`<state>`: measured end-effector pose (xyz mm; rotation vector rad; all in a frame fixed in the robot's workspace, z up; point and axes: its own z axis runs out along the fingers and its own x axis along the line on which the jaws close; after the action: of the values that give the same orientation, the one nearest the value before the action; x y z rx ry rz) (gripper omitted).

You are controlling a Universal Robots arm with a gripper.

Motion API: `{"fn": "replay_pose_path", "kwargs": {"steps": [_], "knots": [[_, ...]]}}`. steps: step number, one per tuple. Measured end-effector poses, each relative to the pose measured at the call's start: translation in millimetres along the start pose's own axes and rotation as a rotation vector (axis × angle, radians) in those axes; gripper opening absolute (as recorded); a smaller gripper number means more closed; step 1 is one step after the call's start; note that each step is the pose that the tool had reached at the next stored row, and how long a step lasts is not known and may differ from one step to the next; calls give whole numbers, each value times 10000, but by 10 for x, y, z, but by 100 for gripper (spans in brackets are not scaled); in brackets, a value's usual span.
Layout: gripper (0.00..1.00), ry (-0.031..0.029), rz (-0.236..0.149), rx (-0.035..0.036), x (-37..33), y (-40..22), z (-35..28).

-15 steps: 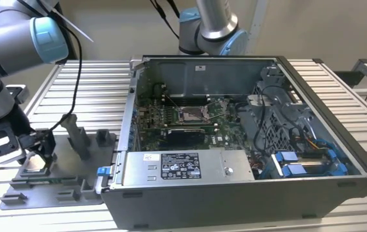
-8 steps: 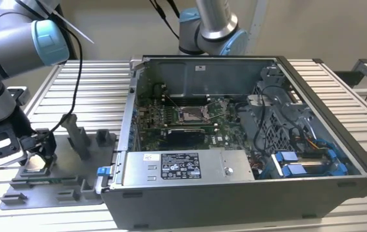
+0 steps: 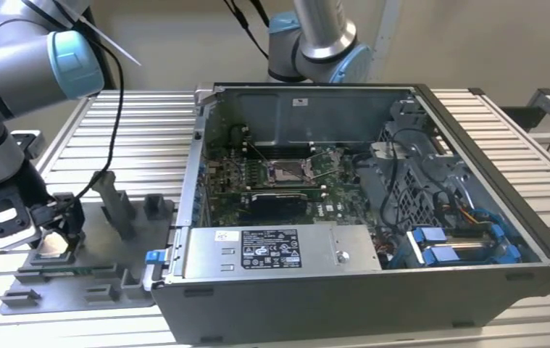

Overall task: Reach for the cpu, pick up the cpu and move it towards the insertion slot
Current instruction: 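Pick up the cpu and move it towards the insertion slot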

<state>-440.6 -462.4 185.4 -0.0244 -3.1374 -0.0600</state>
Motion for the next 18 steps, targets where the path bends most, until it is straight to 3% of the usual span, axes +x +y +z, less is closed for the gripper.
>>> {"fn": "replay_pose_path", "kwargs": {"steps": [18], "knots": [[100,4,-110,1,-17,-15,3]]}}
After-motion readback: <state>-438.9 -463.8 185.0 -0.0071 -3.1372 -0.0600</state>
